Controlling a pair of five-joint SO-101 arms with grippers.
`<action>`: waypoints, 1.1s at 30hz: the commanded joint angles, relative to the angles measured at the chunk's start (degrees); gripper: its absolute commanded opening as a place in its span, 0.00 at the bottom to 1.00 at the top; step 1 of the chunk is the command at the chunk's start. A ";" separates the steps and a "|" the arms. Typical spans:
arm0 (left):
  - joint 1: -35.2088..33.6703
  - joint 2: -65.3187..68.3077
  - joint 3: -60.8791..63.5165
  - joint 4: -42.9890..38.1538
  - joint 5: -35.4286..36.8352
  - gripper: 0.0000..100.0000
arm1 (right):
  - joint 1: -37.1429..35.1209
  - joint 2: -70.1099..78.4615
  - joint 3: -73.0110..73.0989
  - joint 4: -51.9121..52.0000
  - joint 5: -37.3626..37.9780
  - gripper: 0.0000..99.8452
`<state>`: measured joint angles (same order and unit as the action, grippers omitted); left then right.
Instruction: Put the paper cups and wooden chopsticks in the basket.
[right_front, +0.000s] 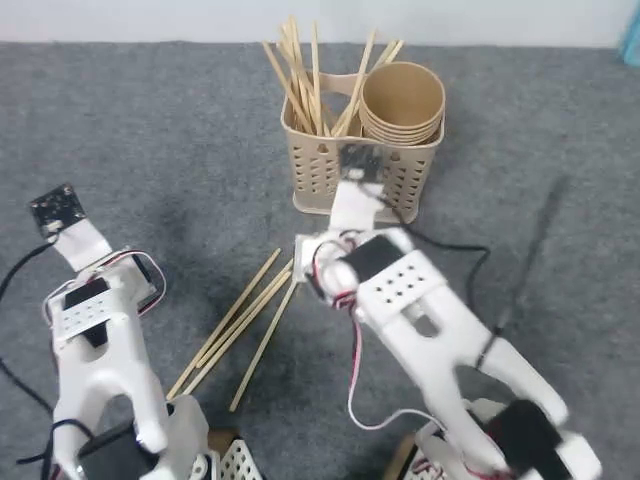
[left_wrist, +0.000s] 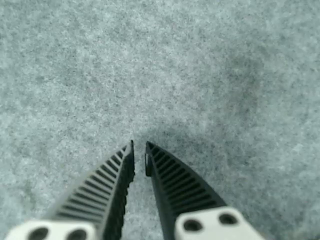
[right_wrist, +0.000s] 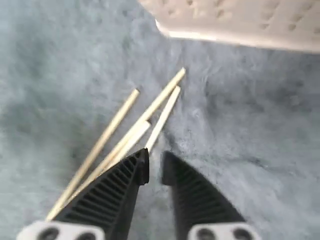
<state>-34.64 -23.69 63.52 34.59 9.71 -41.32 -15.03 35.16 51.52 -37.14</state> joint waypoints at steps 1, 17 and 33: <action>0.18 -0.35 -2.68 -0.09 -0.53 0.04 | -1.89 5.49 0.88 -9.27 1.14 0.15; 0.18 -0.35 -2.68 -0.09 -0.53 0.04 | -2.77 31.52 -15.65 -12.62 1.05 0.06; 0.26 -0.26 -2.77 -0.09 -0.53 0.04 | -2.77 13.23 -15.03 8.66 1.14 0.01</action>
<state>-34.64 -23.69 63.52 34.59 9.71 -43.52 6.68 21.54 55.03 -37.14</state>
